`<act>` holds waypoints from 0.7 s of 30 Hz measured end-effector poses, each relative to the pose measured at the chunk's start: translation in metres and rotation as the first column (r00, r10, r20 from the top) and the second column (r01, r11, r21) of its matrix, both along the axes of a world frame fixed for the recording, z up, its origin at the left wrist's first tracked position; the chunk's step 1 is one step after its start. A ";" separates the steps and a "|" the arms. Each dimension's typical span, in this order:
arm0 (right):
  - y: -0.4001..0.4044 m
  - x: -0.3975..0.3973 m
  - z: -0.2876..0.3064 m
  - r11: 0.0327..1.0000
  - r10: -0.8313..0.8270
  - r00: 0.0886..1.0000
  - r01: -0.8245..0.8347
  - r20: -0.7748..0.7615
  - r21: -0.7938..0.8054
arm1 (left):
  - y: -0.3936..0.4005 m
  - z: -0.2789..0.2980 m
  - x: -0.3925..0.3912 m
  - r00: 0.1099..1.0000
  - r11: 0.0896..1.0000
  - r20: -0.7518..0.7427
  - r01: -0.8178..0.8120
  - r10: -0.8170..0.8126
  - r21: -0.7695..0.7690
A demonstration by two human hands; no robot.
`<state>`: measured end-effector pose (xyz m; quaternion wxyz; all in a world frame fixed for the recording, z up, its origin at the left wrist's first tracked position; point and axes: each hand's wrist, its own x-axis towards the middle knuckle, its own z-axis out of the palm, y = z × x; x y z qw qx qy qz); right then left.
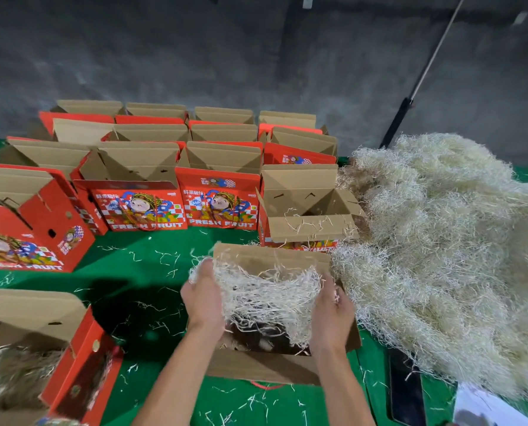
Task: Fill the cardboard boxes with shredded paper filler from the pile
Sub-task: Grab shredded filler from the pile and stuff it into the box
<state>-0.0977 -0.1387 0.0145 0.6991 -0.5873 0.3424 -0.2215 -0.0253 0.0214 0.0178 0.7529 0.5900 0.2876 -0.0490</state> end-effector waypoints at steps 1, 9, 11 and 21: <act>0.006 0.002 0.000 1.000 0.013 1.000 -0.014 0.018 0.012 | -0.005 0.002 -0.002 0.999 0.999 0.009 0.039 -0.039 0.034; -0.001 0.006 0.003 0.971 0.202 0.978 -0.206 0.048 0.121 | -0.014 -0.005 -0.015 0.948 0.928 0.077 0.283 -0.309 0.243; -0.010 0.005 -0.002 0.977 0.131 0.988 -0.143 0.087 0.159 | -0.009 -0.008 -0.009 0.963 0.943 0.045 0.249 -0.265 0.219; 0.025 0.006 -0.001 0.950 0.216 0.976 -0.208 0.011 -0.234 | -0.045 -0.003 -0.041 0.900 0.894 -0.055 0.436 -0.433 0.099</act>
